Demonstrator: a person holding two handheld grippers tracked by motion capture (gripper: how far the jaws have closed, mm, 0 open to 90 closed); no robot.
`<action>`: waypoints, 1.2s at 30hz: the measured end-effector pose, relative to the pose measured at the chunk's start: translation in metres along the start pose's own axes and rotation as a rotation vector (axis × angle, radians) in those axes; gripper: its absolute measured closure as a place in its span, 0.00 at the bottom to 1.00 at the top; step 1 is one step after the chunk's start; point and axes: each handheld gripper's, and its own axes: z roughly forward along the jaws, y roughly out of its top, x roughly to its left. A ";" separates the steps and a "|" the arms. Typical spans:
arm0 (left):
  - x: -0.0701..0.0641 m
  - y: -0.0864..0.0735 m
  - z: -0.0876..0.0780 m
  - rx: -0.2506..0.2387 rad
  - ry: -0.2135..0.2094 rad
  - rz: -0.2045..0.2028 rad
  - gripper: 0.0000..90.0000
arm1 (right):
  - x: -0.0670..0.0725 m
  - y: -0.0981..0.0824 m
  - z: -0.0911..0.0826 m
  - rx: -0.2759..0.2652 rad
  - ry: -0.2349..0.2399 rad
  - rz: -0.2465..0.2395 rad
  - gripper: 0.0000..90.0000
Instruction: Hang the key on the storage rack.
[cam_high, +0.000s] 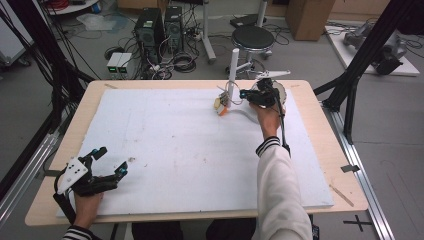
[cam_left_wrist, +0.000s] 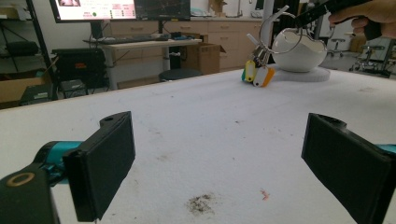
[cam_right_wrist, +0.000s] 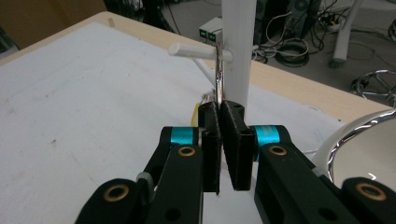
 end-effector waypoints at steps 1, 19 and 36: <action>0.000 0.000 0.000 0.000 0.001 0.001 0.11 | 0.001 0.000 0.000 -0.002 -0.003 -0.004 0.95; 0.000 0.000 0.000 -0.001 0.000 0.000 0.11 | 0.014 -0.001 -0.024 -0.011 -0.079 -0.040 0.42; -0.001 0.000 0.001 0.010 0.005 0.016 0.11 | 0.029 -0.039 -0.083 -0.138 0.052 -0.085 0.01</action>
